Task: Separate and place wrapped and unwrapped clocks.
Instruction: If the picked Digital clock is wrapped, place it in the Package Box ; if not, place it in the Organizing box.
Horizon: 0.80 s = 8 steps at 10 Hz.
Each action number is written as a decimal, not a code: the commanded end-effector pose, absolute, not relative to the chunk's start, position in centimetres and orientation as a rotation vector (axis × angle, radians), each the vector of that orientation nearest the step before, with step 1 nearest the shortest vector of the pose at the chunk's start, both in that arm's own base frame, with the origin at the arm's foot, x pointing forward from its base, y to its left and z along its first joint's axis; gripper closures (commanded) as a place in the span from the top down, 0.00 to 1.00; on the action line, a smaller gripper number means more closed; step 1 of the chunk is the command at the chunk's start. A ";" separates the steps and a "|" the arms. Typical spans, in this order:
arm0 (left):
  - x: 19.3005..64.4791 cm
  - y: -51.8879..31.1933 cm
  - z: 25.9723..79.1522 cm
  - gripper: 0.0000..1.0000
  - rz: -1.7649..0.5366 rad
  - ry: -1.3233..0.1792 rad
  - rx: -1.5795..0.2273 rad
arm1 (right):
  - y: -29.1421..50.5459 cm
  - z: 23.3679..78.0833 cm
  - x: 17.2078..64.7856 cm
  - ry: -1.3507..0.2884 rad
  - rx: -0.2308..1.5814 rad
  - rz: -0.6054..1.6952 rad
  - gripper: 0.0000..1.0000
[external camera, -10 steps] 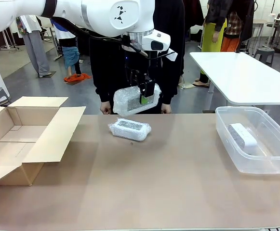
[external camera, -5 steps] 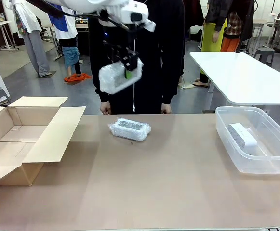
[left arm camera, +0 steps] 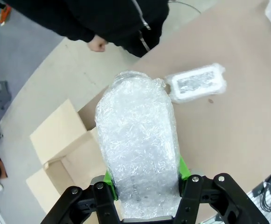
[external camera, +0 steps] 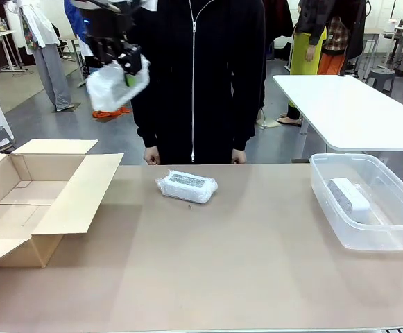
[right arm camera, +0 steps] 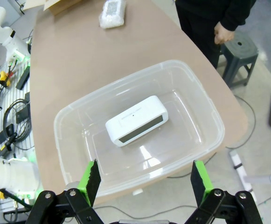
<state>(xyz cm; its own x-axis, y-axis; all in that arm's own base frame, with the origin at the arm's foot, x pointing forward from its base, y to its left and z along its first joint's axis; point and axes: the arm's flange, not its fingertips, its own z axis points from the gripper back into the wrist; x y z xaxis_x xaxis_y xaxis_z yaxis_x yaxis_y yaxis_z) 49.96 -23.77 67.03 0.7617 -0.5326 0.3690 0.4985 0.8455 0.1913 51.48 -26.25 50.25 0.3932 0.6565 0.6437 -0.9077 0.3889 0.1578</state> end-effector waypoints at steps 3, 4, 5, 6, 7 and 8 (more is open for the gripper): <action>46.8 -15.0 66.4 0.53 -0.468 -0.550 0.065 | -26.1 50.1 51.4 -0.535 0.543 1.067 1.00; 46.4 -12.8 65.3 0.53 -0.437 -0.532 0.069 | -26.1 50.1 51.4 -0.535 0.543 1.067 1.00; 46.1 -10.9 64.2 0.53 -0.411 -0.525 0.068 | -26.1 50.1 51.4 -0.535 0.543 1.067 1.00; 45.8 -8.8 62.7 0.53 -0.395 -0.522 0.074 | -26.1 50.1 51.4 -0.535 0.543 1.067 1.00; 45.6 -7.2 61.2 0.53 -0.380 -0.515 0.070 | -26.1 50.1 51.4 -0.535 0.543 1.067 1.00; 45.7 -5.8 59.8 0.53 -0.355 -0.518 0.054 | -26.1 50.1 51.4 -0.535 0.543 1.067 1.00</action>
<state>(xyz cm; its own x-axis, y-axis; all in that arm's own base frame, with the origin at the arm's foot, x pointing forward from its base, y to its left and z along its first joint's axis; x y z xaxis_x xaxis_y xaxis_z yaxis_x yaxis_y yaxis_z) 46.27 -6.75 60.64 0.8257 -0.3525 0.4405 0.3112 0.9358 0.1655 51.49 -26.25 50.26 0.3931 0.6566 0.6437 -0.9077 0.3889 0.1577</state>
